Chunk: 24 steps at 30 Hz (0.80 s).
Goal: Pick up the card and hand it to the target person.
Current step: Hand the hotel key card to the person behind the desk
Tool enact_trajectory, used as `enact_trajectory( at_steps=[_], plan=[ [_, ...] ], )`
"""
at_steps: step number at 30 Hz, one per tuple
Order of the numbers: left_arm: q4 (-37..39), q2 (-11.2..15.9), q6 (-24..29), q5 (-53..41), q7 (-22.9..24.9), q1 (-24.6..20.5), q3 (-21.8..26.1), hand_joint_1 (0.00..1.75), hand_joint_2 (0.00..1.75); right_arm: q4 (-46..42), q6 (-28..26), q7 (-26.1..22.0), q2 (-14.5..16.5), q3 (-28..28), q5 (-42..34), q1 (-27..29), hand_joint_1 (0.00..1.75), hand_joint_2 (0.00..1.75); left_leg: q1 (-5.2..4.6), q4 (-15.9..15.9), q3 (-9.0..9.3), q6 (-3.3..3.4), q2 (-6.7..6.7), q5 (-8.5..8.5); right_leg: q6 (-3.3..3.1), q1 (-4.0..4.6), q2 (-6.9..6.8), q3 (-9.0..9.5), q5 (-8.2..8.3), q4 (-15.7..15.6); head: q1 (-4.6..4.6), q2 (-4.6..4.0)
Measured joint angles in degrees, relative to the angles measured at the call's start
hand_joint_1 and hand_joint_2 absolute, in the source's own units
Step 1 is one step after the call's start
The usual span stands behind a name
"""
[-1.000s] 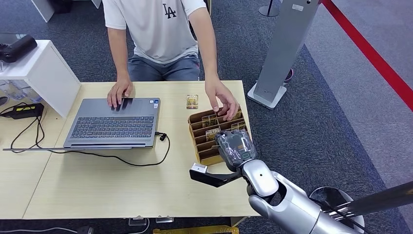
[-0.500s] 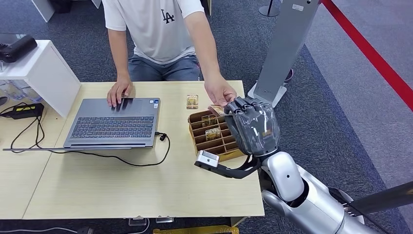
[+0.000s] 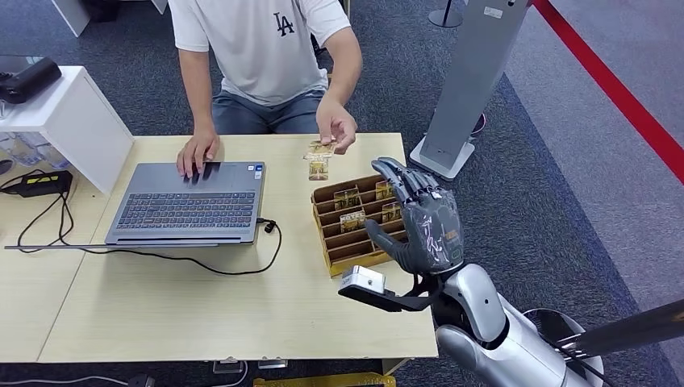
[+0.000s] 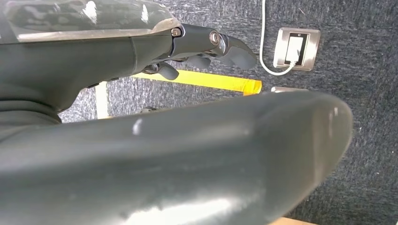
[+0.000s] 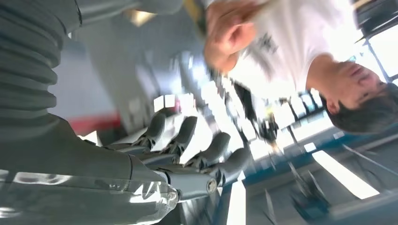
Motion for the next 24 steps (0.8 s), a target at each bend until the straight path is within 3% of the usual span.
enact_trajectory(
  at_steps=[4, 7, 9, 15, 24],
  plan=[
    [0.00, 0.00, 0.09, 0.35, 0.00, 0.01, 0.00, 0.00, 0.00, 1.91, -1.73, -10.23, 1.00, -0.65, -27.06, 1.71, 0.00, 1.75, 0.00, 0.00, 0.00, 0.00, 0.00, 0.01, 0.00, 0.00, 0.00, 0.01, 0.00, 0.00, -0.01, 0.00],
    [0.00, 0.00, 0.15, 0.48, 0.00, 0.01, 0.00, 0.00, 0.00, 3.43, 1.49, -16.94, 1.79, -1.34, -47.29, 3.35, 0.00, 1.75, 0.00, 0.00, -0.01, 0.00, -0.01, 0.00, 0.00, 0.00, 0.00, 0.00, 0.00, 0.00, 0.01, 0.00],
    [0.00, 0.00, 0.14, 0.48, 0.00, 0.00, 0.00, 0.00, 0.00, 4.43, 3.27, -19.43, 2.15, -1.71, -55.43, 4.43, 0.00, 1.75, 0.00, 0.00, -0.01, 0.00, -0.01, 0.00, 0.00, 0.00, 0.00, -0.01, 0.00, 0.00, 0.02, 0.00],
    [0.00, 0.00, 0.06, 0.29, 0.00, 0.00, 0.00, 0.00, 0.00, 6.98, 5.79, -22.93, 2.87, -2.80, -65.91, 6.99, 0.00, 1.75, 0.00, 0.00, -0.01, 0.00, 0.00, 0.00, -0.01, 0.00, 0.00, -0.01, -0.02, 0.00, 0.03, 0.00],
    [0.00, 0.02, 0.17, 0.28, 0.00, 0.01, 0.00, 0.00, 0.00, 9.42, 7.93, -23.53, 3.79, -4.72, -68.50, 10.12, 0.00, 1.75, 0.00, 0.00, 0.00, 0.00, 0.00, 0.00, -0.01, 0.00, 0.00, 0.00, -0.02, 0.00, 0.01, 0.00]
  ],
)
